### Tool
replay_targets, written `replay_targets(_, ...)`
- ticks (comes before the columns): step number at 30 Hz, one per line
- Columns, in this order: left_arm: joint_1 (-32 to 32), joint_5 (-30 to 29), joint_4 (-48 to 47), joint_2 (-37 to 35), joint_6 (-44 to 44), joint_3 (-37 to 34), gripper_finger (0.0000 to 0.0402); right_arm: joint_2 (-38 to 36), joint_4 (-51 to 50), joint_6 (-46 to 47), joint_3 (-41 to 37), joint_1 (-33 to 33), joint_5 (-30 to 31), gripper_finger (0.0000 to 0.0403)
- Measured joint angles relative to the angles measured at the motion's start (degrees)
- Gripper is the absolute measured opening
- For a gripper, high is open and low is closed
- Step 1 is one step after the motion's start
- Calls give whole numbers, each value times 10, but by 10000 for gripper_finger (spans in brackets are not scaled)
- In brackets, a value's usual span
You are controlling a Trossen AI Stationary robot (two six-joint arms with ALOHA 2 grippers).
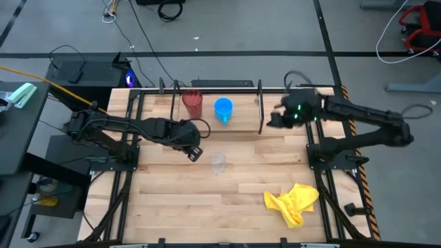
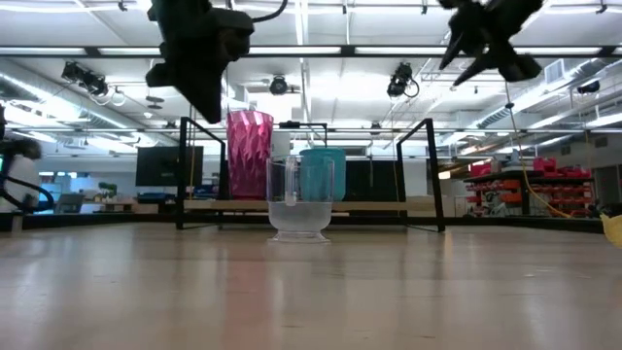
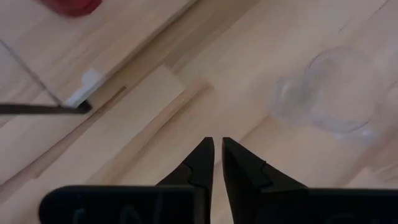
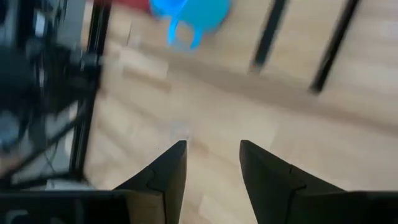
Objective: Stack small to large cups/mugs on shelf
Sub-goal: Put the transparent mug on the shelf
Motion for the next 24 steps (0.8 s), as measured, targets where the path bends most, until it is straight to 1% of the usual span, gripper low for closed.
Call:
replay_targets(2, -7, 1, -14, 0, 1, -1, 43, 9, 9, 29, 0, 69, 31, 155)
replay_targets(5, -28, 4, -13, 0, 3, -15, 43, 45, 53, 53, 0, 155, 80, 155)
replay_targets(8, -55, 14, -4, 0, -21, -49, 43, 93, 110, 59, 0, 198, 94, 155)
replay_targets(12, -89, 47, 54, 0, -80, -131, 44, 162, 145, 38, 0, 203, 85, 155)
replay_targets(16, -126, 64, 164, 0, -149, -192, 41, 229, 141, -13, 30, 188, 77, 155)
replay_targets(20, -151, 64, 268, -1, -172, -214, 36, 305, 116, -77, 110, 176, 77, 155)
replay_targets(24, -157, 36, 278, -1, -174, -214, 32, 392, 36, -125, 204, 168, 78, 155)
